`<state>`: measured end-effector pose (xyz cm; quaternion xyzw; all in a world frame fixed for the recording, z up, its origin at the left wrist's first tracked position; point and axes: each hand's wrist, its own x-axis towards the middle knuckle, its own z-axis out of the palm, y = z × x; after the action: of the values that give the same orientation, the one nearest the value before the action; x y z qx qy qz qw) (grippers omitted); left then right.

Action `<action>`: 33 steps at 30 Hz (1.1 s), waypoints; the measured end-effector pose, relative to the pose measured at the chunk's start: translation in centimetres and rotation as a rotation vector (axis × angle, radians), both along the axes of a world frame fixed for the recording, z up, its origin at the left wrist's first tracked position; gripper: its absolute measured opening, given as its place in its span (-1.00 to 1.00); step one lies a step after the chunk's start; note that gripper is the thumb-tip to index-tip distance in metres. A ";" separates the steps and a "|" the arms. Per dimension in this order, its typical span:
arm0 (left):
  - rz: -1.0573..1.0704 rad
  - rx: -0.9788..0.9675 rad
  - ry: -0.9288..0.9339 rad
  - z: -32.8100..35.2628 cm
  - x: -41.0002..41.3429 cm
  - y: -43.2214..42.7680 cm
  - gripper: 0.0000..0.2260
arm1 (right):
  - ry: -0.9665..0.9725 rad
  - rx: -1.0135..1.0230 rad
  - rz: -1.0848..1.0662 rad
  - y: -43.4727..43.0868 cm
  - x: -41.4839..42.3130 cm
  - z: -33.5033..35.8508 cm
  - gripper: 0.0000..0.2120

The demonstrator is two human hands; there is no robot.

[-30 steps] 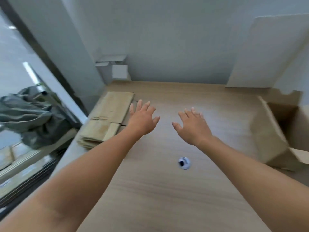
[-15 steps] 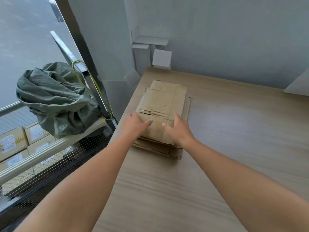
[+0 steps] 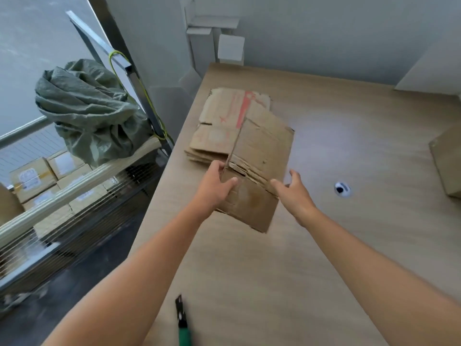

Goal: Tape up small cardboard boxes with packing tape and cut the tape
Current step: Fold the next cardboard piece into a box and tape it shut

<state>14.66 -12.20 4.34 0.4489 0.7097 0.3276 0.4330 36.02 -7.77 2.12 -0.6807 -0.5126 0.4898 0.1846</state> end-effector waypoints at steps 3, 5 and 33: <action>-0.208 0.094 0.148 2.4 4.2 -7.7 -0.79 | 0.057 0.023 -0.015 -7.9 5.4 1.2 -0.23; -0.334 0.134 0.287 3.6 7.0 -12.6 -0.80 | 0.150 0.089 -0.098 -12.6 8.8 2.4 -0.19; -0.437 -0.147 0.409 1.6 16.6 -29.5 -0.73 | -0.040 0.370 -0.060 -31.1 24.2 -0.1 -0.45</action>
<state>31.24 -41.65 5.98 0.6150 0.6905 0.0771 0.3728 60.24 -38.87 1.99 -0.6598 -0.5768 0.3678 0.3108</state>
